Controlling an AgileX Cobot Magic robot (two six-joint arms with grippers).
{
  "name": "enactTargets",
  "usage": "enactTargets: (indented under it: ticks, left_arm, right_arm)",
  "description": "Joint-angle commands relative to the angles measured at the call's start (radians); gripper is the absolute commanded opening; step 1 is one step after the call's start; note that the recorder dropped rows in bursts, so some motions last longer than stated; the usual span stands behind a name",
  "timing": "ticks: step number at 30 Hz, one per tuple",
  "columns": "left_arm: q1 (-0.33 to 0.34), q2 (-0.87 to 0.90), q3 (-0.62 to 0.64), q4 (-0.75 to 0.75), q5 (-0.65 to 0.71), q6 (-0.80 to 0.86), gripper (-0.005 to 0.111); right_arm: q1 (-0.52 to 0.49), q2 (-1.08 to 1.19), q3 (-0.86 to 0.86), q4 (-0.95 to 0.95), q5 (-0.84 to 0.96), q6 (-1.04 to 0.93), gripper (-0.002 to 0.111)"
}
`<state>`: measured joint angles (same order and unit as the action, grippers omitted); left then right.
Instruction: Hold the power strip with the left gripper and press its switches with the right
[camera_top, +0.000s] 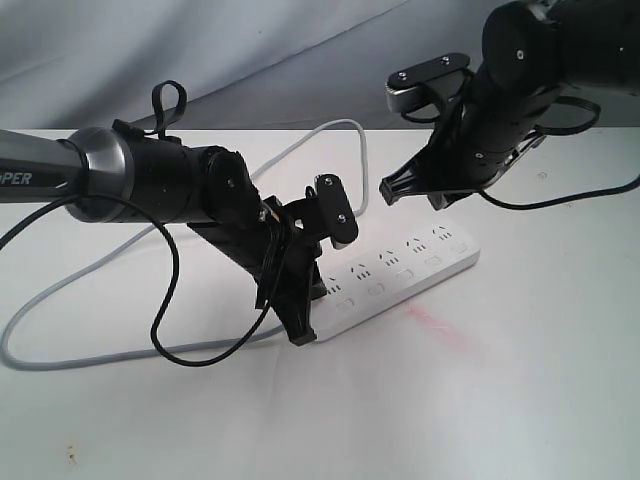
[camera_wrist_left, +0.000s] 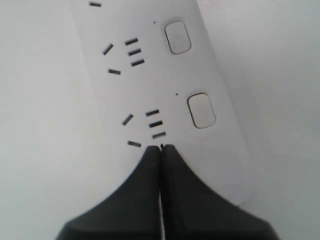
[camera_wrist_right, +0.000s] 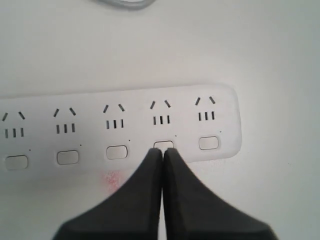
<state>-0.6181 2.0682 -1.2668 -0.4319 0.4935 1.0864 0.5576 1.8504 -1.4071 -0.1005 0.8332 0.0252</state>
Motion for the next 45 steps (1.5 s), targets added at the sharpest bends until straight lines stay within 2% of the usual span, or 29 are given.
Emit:
enactTargets:
  ticks: [1,7,12,14,16,20,23,25,28,34,37,38,42,45]
  left_arm:
    - [-0.008,0.031,0.017,0.015,0.058,-0.010,0.000]
    - [-0.008,0.028,0.017,0.015,0.060,-0.012,0.000]
    - [-0.008,-0.067,0.017,-0.058,0.028,-0.016,0.000]
    - [-0.008,-0.140,0.017,-0.061,-0.002,-0.049,0.000]
    - [0.003,-0.262,0.017,-0.061,-0.034,-0.148,0.000]
    - [0.105,-0.522,0.040,-0.061,-0.045,-0.353,0.000]
    - [0.178,-0.680,0.124,-0.061,-0.054,-0.353,0.000]
    - [0.244,-0.817,0.223,-0.061,-0.078,-0.354,0.000]
    - [0.332,-1.038,0.430,-0.061,-0.267,-0.474,0.000]
    - [0.351,-1.296,0.720,-0.068,-0.466,-0.570,0.000]
    - [0.351,-1.400,0.859,-0.085,-0.587,-0.650,0.000]
    - [0.351,-1.443,0.908,-0.094,-0.623,-0.693,0.000]
    - [0.351,-1.512,1.020,-0.094,-0.676,-0.742,0.000]
    - [0.351,-1.542,1.098,-0.094,-0.722,-0.749,0.000]
  right_arm:
    - [-0.001,-0.010,-0.002,-0.012,0.021,0.003,0.000]
    - [-0.001,-0.017,0.035,-0.006,0.005,0.009,0.000]
    - [-0.001,-0.090,0.079,-0.004,-0.002,0.010,0.000]
    - [-0.001,-0.144,0.087,-0.004,-0.004,0.021,0.000]
    - [-0.001,-0.251,0.098,-0.004,-0.007,0.050,0.000]
    - [-0.001,-0.510,0.194,-0.015,-0.046,0.079,0.000]
    - [-0.001,-0.679,0.295,-0.056,-0.100,0.142,0.000]
    - [-0.001,-0.825,0.402,-0.145,-0.172,0.235,0.000]
    - [-0.001,-1.045,0.576,-0.280,-0.253,0.363,0.000]
    - [-0.001,-1.305,0.768,-0.460,-0.256,0.537,0.000]
    - [-0.001,-1.419,0.869,-0.605,-0.256,0.786,0.000]
    - [-0.001,-1.465,0.919,-0.687,-0.259,0.933,0.000]
    - [-0.001,-1.571,1.071,-0.838,-0.278,1.169,0.000]
    - [-0.001,-1.636,1.178,-0.968,-0.359,1.350,0.000]
